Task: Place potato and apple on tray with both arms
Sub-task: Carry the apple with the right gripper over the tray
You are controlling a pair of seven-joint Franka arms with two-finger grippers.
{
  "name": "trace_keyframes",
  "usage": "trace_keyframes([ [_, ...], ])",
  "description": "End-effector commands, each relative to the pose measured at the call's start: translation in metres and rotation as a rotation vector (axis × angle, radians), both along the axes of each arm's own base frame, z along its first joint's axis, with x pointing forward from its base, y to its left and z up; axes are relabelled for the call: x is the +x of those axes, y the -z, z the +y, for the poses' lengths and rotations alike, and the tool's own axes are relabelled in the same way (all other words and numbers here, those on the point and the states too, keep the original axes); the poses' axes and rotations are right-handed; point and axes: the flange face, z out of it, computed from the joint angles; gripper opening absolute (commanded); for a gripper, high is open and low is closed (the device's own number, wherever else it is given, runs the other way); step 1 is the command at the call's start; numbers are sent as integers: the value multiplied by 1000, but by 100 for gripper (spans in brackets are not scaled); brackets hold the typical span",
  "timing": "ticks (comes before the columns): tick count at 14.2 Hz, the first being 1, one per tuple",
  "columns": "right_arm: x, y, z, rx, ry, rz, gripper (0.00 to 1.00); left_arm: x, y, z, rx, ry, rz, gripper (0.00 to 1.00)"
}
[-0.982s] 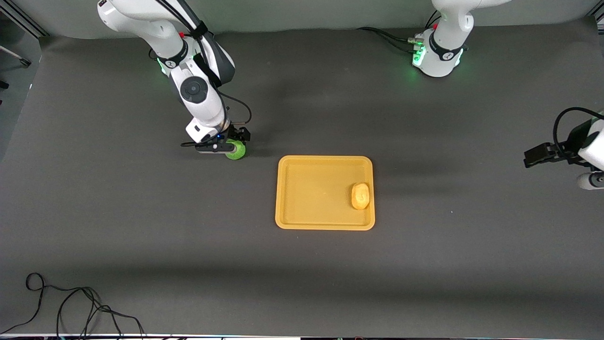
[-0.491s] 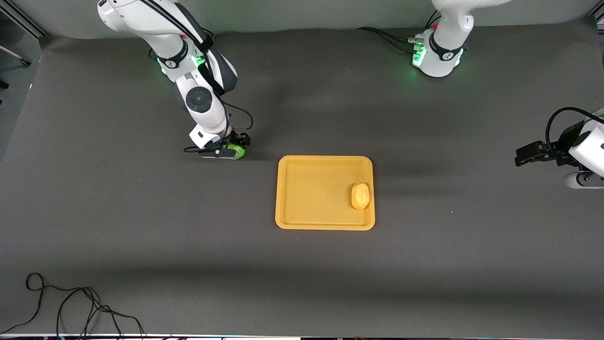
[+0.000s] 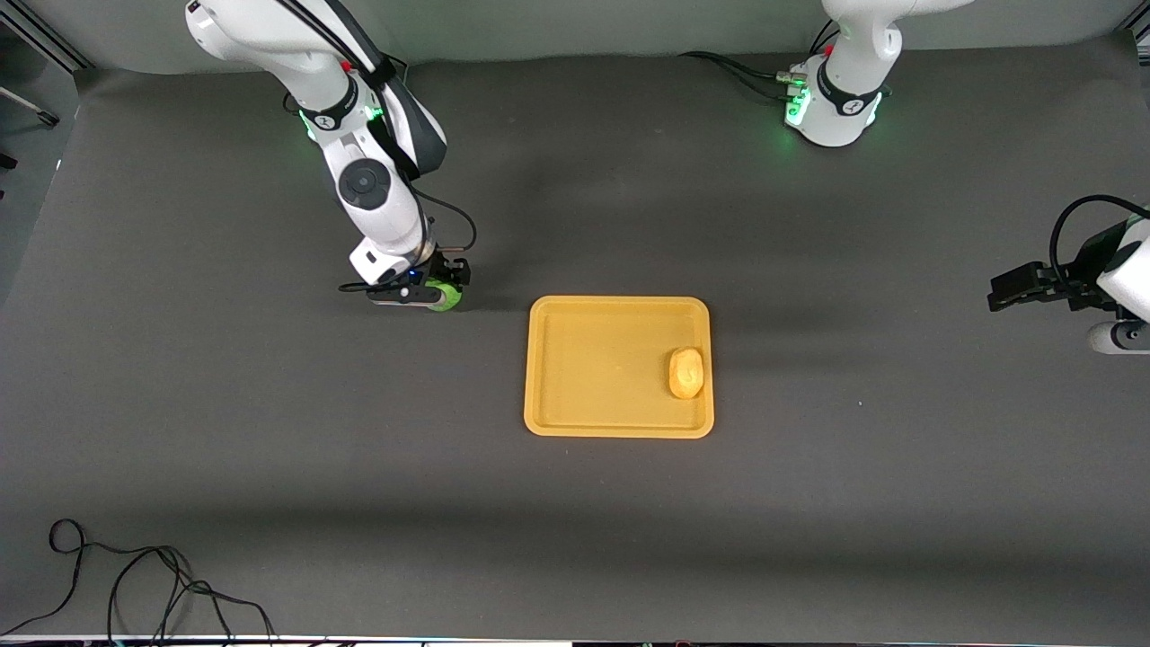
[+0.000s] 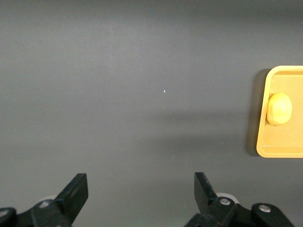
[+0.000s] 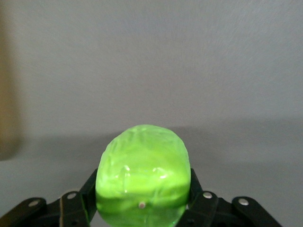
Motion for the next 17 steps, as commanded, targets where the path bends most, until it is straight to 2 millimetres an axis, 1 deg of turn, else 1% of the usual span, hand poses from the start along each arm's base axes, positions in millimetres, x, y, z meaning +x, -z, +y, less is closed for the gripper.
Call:
trace_keyframes([
  [1, 19, -94, 11, 5, 5, 6, 61, 3, -4, 3, 1, 16, 8, 100],
  [3, 45, -155, 28, -12, 5, 39, 61, 3, 0, 6, 1, 10, 17, 100],
  [4, 58, -179, 38, -20, 9, 51, 61, 4, 3, 6, 0, 10, 20, 100],
  [5, 71, -201, 49, -18, 20, 45, 61, 5, 2, 6, 0, 10, 17, 100],
  [7, 95, -220, 84, -3, 56, 31, 61, 5, 0, 5, 0, 11, 14, 100],
  [9, 100, -230, 143, 10, 63, -1, 61, 4, -2, 6, 1, 10, 11, 100],
  [11, 101, -222, 205, 3, 79, -5, 61, 4, -2, 6, -4, -3, 11, 100],
  [12, 100, -212, 233, -7, 108, -3, 61, 4, -2, 6, -11, -2, 12, 100],
  [14, 98, -196, 275, 6, 146, -22, 61, 5, -5, 13, -13, -5, 2, 100],
  [15, 98, -177, 292, 5, 143, -25, 61, 6, -11, 13, -5, -3, -11, 100],
  [17, 95, -123, 324, 26, 151, -48, 61, 6, -12, 13, -2, -2, -13, 100],
])
